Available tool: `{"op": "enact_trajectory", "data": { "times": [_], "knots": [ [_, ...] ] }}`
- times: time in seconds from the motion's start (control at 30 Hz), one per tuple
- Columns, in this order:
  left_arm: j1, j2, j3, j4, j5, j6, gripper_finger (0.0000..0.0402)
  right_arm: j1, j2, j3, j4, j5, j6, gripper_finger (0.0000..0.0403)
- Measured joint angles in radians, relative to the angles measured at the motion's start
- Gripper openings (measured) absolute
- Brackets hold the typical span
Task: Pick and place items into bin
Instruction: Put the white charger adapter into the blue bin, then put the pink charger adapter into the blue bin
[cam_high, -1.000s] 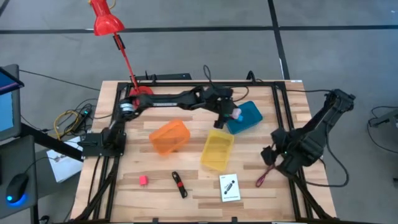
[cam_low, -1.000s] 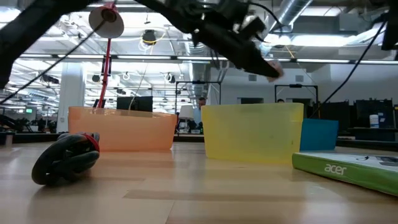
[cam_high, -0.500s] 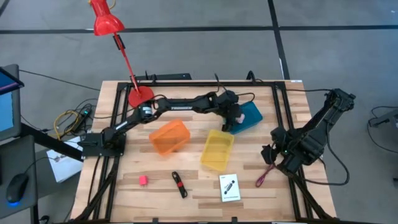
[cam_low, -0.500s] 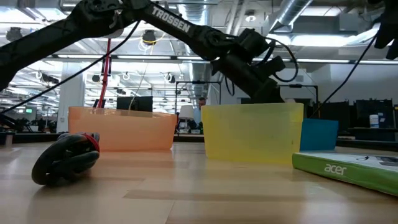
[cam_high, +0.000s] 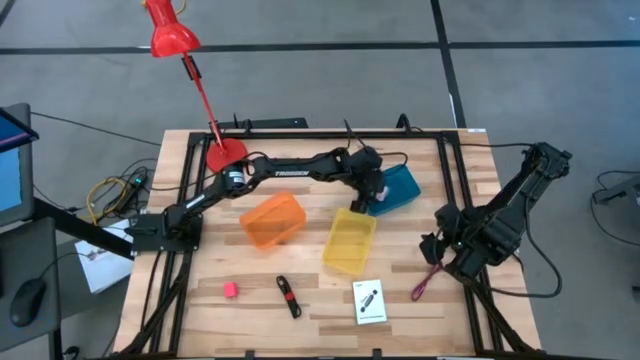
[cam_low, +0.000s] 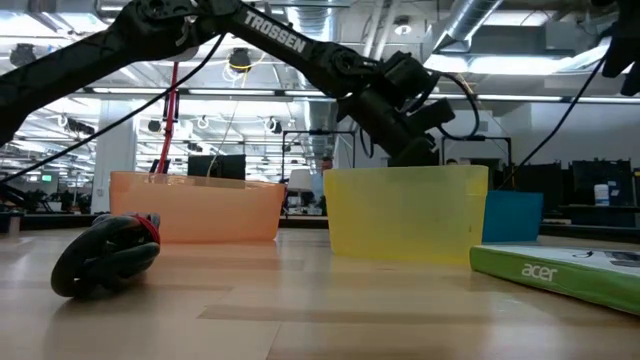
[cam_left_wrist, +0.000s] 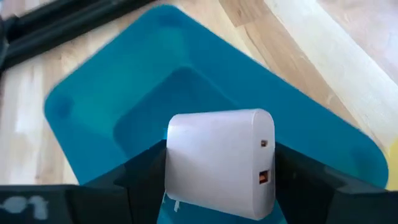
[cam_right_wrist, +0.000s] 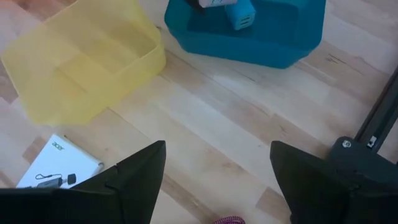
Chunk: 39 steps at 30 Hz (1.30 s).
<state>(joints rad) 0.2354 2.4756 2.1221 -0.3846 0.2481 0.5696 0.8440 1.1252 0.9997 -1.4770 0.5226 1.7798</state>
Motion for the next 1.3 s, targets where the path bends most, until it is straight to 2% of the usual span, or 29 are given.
{"op": "enact_trajectory", "data": {
  "times": [0.17,0.4,0.5,0.63,0.7,0.8,0.9,1.0,1.1,1.2,1.3],
  "knots": [
    [-0.007,0.000,0.000,-0.004,0.000,0.055,0.0284,0.000,0.000,0.000,0.019,-0.016,0.000,0.0286],
    [-0.021,-0.002,0.014,0.001,-0.029,0.086,0.0292,0.000,0.000,0.000,0.047,-0.027,0.000,0.0286],
    [-0.036,-0.004,0.089,-0.024,-0.097,0.101,0.0292,0.000,0.000,0.000,0.048,-0.027,0.000,0.0286],
    [-0.067,-0.012,0.237,-0.159,-0.207,0.104,0.0292,0.000,0.000,0.000,0.050,-0.026,0.008,0.0286],
    [-0.084,-0.059,0.206,-0.160,-0.256,0.118,0.0292,0.000,0.000,0.000,0.048,-0.026,0.008,0.0286],
    [-0.110,-0.131,0.199,-0.251,-0.349,0.179,0.0293,0.000,-0.004,0.000,0.041,-0.026,0.008,0.0286],
    [-0.129,-0.206,0.226,-0.378,-0.444,0.081,0.0293,0.000,-0.017,0.000,0.042,-0.021,0.008,0.0286],
    [-0.133,-0.289,0.232,-0.583,-0.455,-0.041,0.0293,0.000,-0.025,0.000,0.045,0.007,-0.004,0.0286],
    [-0.137,-0.374,0.232,-0.829,-0.407,-0.168,0.0293,0.000,-0.027,0.000,0.047,0.026,-0.008,0.0286],
    [-0.152,-0.452,0.233,-1.036,-0.344,-0.369,0.0293,-0.001,-0.026,0.000,0.054,0.038,-0.052,0.0286],
    [-0.185,-0.502,0.232,-1.194,-0.295,-0.500,0.0293,-0.002,-0.024,0.000,0.072,0.092,-0.117,0.0286]
  ]
}}
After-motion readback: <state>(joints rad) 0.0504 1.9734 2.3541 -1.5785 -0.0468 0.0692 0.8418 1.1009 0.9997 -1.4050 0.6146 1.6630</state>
